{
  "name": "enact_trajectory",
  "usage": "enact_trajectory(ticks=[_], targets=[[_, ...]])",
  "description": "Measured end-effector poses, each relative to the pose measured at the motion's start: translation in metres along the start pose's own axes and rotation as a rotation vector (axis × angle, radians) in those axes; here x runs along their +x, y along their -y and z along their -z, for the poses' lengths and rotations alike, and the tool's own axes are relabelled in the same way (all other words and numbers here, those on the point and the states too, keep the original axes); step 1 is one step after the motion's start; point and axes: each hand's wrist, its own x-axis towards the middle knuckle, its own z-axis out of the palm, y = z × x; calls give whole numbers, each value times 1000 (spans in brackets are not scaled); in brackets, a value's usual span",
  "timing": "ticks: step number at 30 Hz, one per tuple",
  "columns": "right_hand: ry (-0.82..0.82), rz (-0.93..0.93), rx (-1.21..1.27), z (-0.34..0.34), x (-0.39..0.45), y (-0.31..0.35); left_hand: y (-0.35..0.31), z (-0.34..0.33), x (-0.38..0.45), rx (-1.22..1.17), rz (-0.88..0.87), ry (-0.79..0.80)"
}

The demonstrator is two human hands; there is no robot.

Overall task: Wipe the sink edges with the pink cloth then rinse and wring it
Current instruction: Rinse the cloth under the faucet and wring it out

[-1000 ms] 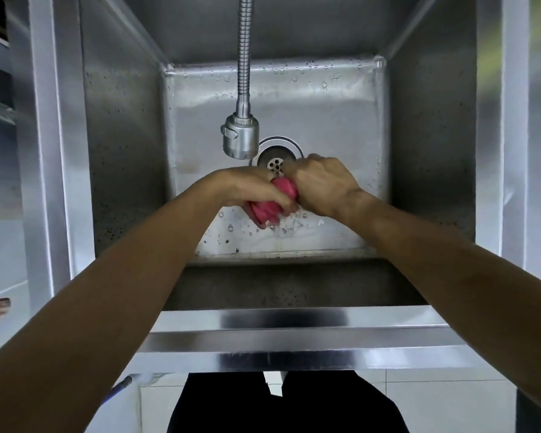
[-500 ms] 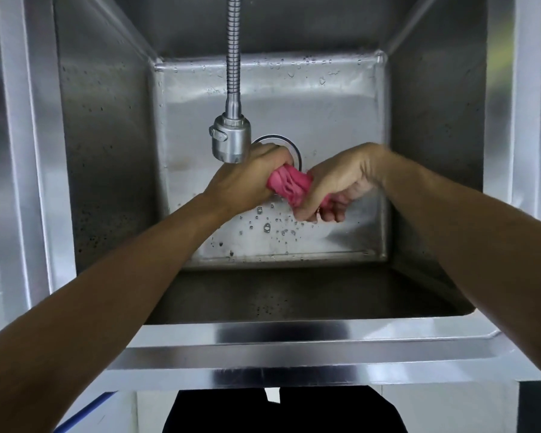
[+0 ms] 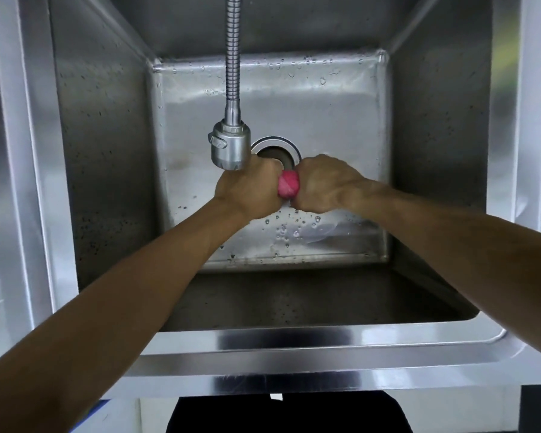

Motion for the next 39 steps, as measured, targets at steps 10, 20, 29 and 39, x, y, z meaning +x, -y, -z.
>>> enact_trajectory(ticks=[10, 20, 29, 39], targets=[[-138, 110, -342, -6, -14, -9, -24, -5, 4, -384, 258, 399], [457, 34, 502, 37, -36, -32, -23, -5, -27, -41, -184, -343], [722, 14, 801, 23, -40, -24, -19, 17, -30, 254, -350, -317], [64, -60, 179, -8, -29, -12, -38, 13, -5, 234, -20, 100]])
